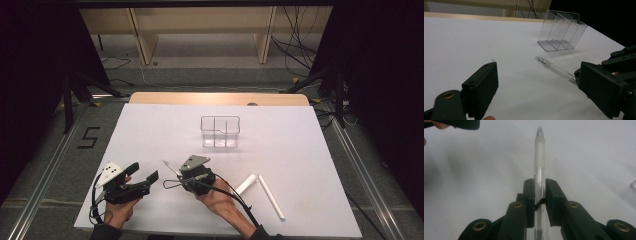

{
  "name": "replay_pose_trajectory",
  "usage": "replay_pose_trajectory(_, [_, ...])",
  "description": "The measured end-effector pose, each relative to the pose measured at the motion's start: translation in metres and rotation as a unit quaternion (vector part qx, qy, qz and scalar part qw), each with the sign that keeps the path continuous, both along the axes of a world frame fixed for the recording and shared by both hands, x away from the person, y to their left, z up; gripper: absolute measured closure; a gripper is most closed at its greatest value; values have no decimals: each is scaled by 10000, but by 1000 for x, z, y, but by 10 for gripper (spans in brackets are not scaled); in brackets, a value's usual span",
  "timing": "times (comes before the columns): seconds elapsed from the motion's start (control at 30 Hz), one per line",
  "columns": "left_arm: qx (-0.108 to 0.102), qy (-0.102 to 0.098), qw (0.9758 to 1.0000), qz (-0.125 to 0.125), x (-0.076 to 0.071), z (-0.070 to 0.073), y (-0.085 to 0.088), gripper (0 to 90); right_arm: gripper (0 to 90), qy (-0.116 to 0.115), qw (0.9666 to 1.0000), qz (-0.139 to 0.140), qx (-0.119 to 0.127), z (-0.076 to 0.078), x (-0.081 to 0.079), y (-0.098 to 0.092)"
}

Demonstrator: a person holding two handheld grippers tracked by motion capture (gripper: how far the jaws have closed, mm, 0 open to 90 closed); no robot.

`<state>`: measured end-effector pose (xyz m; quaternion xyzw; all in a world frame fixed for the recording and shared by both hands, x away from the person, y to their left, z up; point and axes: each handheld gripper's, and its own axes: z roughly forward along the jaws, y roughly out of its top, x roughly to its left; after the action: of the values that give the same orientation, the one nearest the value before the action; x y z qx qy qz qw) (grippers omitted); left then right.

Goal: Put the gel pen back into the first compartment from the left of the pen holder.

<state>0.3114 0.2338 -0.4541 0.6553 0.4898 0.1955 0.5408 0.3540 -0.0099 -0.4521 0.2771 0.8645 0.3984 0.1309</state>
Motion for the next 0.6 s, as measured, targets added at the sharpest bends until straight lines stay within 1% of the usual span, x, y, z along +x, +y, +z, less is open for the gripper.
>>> replay_pose_trajectory(0.07, [-132,85,9999,-46,1,0,0,161,799,-50,10000,0,50,4,-1,-5])
replay_pose_trajectory(0.13, [-141,96,9998,-52,1,0,0,162,799,-134,9998,12,134,8,-2,-11])
replay_pose_trajectory(0.2, [-193,103,9997,-71,1,0,-1,163,799,-205,9996,11,197,11,-5,-17])
replay_pose_trajectory(0.3, [-297,144,9993,-151,1,1,-4,165,799,-334,9991,-1,256,16,-8,-27])
replay_pose_trajectory(0.33, [-306,154,9992,-193,1,1,-6,165,799,-340,9990,-1,291,17,-9,-30])
replay_pose_trajectory(0.43, [-327,195,9989,-285,1,2,-11,167,799,-475,9983,8,328,22,-10,-38])
replay_pose_trajectory(0.53, [-530,254,9976,-374,1,5,-17,168,799,-575,9974,-14,434,25,-13,-48])
replay_pose_trajectory(0.6, [-601,306,9968,-422,2,7,-21,172,799,-609,9969,-21,503,26,-14,-55])
